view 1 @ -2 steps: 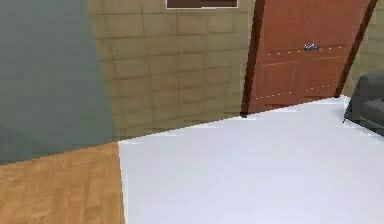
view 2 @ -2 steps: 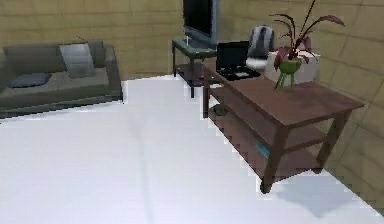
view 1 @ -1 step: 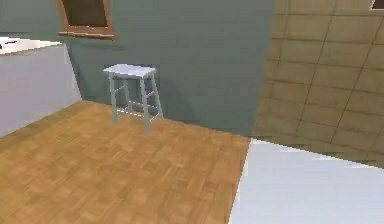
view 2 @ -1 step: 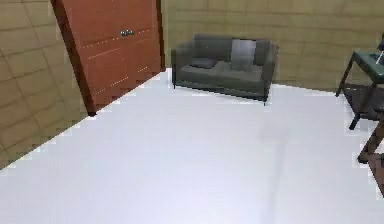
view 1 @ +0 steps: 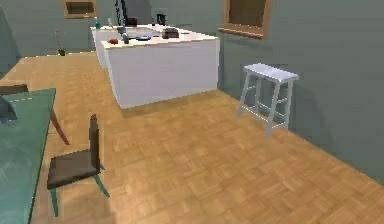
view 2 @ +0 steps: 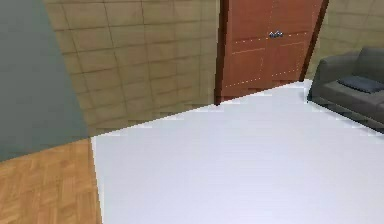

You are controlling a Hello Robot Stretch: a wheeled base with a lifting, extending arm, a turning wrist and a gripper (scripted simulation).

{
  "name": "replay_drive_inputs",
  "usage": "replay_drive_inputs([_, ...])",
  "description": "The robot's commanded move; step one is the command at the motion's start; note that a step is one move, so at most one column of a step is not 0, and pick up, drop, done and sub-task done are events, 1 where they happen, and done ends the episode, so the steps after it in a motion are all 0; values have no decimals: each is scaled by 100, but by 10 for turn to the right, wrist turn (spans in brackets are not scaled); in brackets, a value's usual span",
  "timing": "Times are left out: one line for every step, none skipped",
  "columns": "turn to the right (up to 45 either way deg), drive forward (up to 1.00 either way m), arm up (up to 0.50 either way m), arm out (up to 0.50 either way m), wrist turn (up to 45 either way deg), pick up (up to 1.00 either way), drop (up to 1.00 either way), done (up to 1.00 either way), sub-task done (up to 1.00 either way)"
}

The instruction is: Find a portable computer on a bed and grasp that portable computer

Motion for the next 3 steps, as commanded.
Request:
replay_drive_inputs([0,100,0,0,0,0,0,0,0])
replay_drive_inputs([-150,0,0,0,0,0,0,0,0])
replay_drive_inputs([0,15,0,0,0,0,0,0,0])
